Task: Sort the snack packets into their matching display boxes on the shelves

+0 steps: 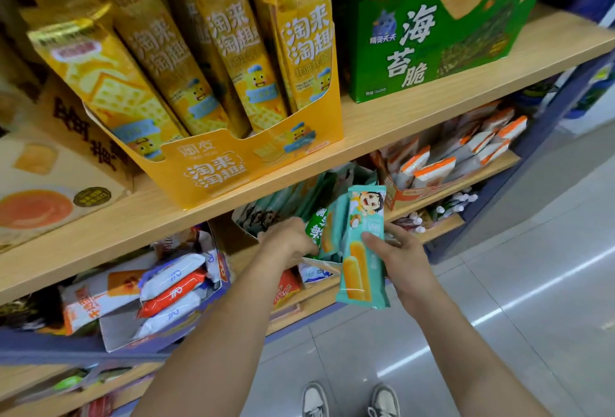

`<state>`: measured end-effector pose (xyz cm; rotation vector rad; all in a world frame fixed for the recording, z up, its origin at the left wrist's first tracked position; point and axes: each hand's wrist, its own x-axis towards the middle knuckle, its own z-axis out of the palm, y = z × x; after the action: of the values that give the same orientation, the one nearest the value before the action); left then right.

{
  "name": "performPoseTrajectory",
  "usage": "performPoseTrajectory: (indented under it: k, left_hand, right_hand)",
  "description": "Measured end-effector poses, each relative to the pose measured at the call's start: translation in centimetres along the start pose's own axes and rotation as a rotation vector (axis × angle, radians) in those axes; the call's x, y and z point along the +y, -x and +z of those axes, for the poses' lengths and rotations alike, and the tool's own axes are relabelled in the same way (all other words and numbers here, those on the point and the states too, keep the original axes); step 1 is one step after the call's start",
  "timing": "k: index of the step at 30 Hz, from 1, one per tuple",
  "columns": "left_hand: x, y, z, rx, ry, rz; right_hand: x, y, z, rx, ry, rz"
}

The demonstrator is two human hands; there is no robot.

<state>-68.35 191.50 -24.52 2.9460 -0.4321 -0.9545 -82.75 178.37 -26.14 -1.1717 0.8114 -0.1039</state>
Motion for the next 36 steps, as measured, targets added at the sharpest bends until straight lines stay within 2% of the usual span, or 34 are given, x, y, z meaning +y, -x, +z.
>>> performPoseTrajectory:
  k: [6,9,13,20,22,25,28,31,36]
  left_hand:
    - [-0.7,0.4,0.5,0.115,0.124,0.035]
    - [-0.6,0.5,0.8,0.084,0.132,0.026]
    - [-0.7,0.2,0.4,-0.047,0.142,-0.029]
    - [-0.1,1.1,0.4,-0.072,0.047,0.018]
    - [-0.3,1.4,0.6,-0.064,0.030,-0.019]
    - [-0.8,1.4,0.4,-0.014,0.150,-0.041]
    - [-1.5,2.3,-0.1,0.088,0.321,-0.062]
    - [-2.4,4.0,-0.2,0.300,0.490,-0.098]
    - [-3.8,8.4,0.4,0.654,0.516,-0.081]
  right_hand:
    - [-1.8,-0.6,0.3,-0.029,-0.088,0.055]
    - [-2.2,-0.9,1.1,-0.036,-0.064,0.064]
    - [-2.4,-1.4,2.1,-0.059,0.001,0.045]
    - [-2.0,-1.6,2.5,-0.024,0.049,-0.103]
    - [-1.8,-1.5,2.6,0.007,0.154,-0.180]
    - [-1.9,-1.3,2.8,0.025,0.357,-0.297]
    - [-2.1,-1.8,3.0,0.042,0.506,-0.353]
    - [-2.3,-2.3,3.6,0.048,0.641,-0.403]
    - [-3.1,-2.6,5.1,0.081,0.896,-0.428]
